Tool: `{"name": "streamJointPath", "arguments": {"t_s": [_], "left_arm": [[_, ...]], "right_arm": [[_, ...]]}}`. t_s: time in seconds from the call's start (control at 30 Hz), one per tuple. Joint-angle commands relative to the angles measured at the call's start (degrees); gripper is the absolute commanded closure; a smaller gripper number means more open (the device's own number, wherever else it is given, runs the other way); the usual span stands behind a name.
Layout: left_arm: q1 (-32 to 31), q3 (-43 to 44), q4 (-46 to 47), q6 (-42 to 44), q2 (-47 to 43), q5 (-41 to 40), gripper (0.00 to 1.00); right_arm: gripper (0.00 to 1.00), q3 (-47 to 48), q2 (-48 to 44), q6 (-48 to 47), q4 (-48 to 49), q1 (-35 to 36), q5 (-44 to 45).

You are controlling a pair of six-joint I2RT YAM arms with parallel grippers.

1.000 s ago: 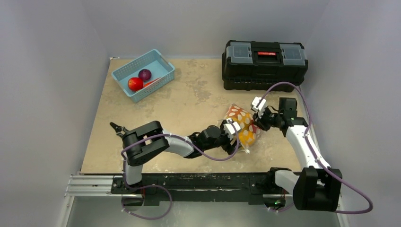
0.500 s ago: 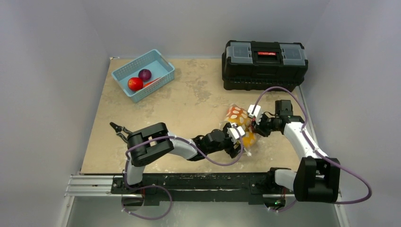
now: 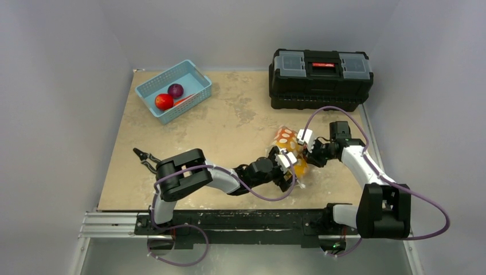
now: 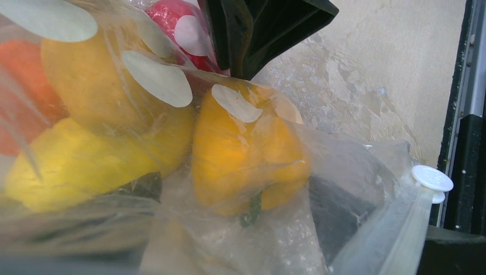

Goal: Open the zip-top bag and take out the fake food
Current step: Pick up the fake vegetable from the zipper food storage bag.

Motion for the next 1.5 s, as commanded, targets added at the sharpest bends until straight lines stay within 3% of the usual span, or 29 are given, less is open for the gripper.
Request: {"name": "streamJointPath", "arguments": {"t_s": [0.0,0.43,0.87,0.97,1.1,1.2,1.27,1.33,1.47], "left_arm": [[-0.2,-0.41,5.04,0.8,-0.4,-2.83,0.0],[-0.18,-0.07,5.81,1.91,0.03,-2.21,0.0],[-0.17,5.14,-3.4,7.07,2.41,-4.69,0.06],[-0.19,5.6,-5.02,7.36,2.55,-5.43,0.16],[-0.2,5.12,-7.08,7.47,1.23,-5.97,0.41],[-0.2,3.68,-7.49,6.87,-1.21,-6.08,0.81],[-0.26,1.96,-7.51,5.94,-4.0,-6.33,0.94],[-0.28,0.02,-6.84,5.34,-6.27,-6.43,1.0],[-0.27,-4.88,-4.08,0.95,-10.45,-6.19,1.0]], "right_arm": [[0.79,-0.44,0.48,-1.6,-1.03,0.34,-0.62],[0.79,0.05,1.68,-1.75,-0.8,3.36,-1.5],[0.79,0.97,0.96,-2.63,-2.66,3.64,-7.68],[0.79,1.1,0.89,-2.43,-2.64,3.6,-7.6],[0.79,1.33,0.87,-0.68,-1.75,3.59,-6.7],[0.79,1.49,0.89,1.0,-0.64,3.67,-5.61],[0.79,1.56,0.96,2.13,0.08,3.61,-4.74],[0.79,1.5,0.89,3.14,0.78,3.65,-4.0],[0.78,1.51,0.89,5.36,2.32,3.57,-2.65]]}}
